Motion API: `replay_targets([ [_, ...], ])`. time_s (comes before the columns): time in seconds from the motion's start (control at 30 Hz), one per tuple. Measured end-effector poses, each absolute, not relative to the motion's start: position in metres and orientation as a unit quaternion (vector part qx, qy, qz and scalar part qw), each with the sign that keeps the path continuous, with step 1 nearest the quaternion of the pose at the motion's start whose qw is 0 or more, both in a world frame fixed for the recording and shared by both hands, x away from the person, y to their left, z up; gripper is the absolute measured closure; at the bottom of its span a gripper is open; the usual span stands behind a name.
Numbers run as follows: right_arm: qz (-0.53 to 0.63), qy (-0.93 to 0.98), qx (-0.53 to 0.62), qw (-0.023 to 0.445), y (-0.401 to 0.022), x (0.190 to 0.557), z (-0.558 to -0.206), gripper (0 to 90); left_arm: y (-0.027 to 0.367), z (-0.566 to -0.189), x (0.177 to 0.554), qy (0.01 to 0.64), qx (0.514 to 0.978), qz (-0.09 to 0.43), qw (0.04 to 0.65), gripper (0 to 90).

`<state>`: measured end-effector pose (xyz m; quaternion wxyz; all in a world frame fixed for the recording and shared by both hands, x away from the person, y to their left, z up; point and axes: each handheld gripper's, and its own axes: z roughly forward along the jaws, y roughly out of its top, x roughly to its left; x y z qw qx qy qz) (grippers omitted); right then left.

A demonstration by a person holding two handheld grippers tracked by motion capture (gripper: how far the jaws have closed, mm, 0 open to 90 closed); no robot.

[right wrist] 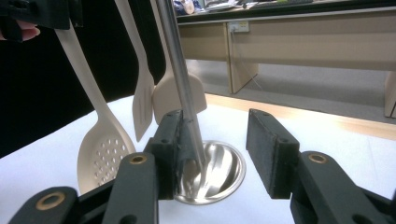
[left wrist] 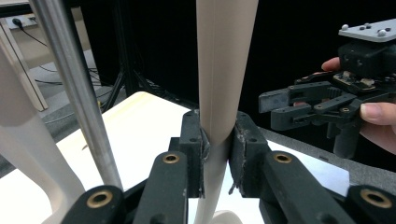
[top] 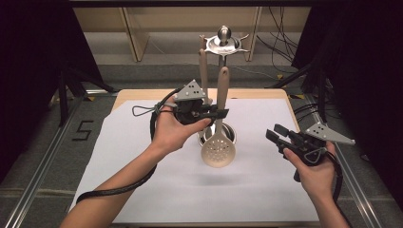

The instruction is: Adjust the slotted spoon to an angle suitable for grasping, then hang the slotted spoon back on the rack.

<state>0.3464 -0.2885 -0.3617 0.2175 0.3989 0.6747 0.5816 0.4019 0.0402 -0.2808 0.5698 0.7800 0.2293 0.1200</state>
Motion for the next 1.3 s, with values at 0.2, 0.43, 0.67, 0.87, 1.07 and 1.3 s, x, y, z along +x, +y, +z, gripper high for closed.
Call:
replay_targets([
  [0.2, 0.584, 0.673, 0.397, 0.220, -0.288, 0.349, -0.359, 57.6, 0.043, -0.279, 0.404, 0.229, 0.782, 0.120, 0.568, 76.1],
  [0.43, 0.580, 0.673, 0.408, 0.213, -0.291, 0.349, -0.363, 57.6, 0.041, -0.277, 0.406, 0.232, 0.781, 0.116, 0.568, 76.1],
  [0.67, 0.584, 0.672, 0.399, 0.220, -0.292, 0.352, -0.359, 57.6, 0.040, -0.275, 0.407, 0.235, 0.783, 0.116, 0.565, 76.1],
  [0.87, 0.586, 0.672, 0.403, 0.208, -0.292, 0.358, -0.360, 57.5, 0.038, -0.270, 0.409, 0.236, 0.782, 0.125, 0.563, 76.1],
  [1.07, 0.584, 0.670, 0.405, 0.213, -0.296, 0.355, -0.358, 57.4, 0.037, -0.269, 0.412, 0.236, 0.781, 0.124, 0.565, 76.1],
  [1.3, 0.583, 0.671, 0.403, 0.219, -0.296, 0.351, -0.354, 57.4, 0.038, -0.272, 0.415, 0.239, 0.781, 0.123, 0.564, 76.1],
])
